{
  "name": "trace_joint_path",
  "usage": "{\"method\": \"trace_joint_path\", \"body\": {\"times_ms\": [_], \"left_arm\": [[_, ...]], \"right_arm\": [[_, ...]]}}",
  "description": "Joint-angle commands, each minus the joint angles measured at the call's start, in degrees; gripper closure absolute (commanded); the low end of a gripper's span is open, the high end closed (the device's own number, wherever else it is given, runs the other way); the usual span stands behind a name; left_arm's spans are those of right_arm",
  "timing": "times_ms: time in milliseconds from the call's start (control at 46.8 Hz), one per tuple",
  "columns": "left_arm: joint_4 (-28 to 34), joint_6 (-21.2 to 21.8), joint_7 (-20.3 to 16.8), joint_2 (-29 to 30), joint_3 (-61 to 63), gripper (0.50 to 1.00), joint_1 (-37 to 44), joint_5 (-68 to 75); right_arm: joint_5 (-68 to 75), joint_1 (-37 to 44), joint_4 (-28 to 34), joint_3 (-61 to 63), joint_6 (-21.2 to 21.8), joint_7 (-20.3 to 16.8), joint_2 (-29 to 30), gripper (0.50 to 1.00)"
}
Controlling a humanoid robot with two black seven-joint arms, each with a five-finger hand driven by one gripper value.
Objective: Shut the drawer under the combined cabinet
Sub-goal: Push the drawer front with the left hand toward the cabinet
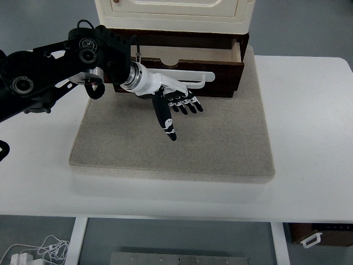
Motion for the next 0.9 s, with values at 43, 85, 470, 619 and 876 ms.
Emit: {"method": "trace_joint_path", "body": {"times_ms": [43,85,470,619,876], "left_arm": [[0.83,-0.02,0.02,-0.16,-0.23,0.5,0.02,-0.03],[0.83,-0.02,0.02,-0.16,-0.23,0.5,0.02,-0.03],[4.16,-0.02,-0.34,-0.77,-1.46,0.5,-0.07,0.06],[6.36,-0.02,-0.34,-1.92,-3.04,0.5,-0.07,1.72],[11.28,-0.02,-1.65,-3.85,-4.8,0.5,-0.33,5.15]], "right_arm": [[-0.05,0.01,0.0,-0.08,0.0,0.01,0.0,0.548],[-0.05,0.01,0.0,0.01,0.0,0.01,0.0,0.548],[0.04,0.01,0.0,0.01,0.0,0.01,0.0,0.548],[0.04,0.01,0.0,0.01,0.0,0.01,0.0,0.548],[-0.05,0.01,0.0,0.01,0.0,0.01,0.0,0.548]]}}
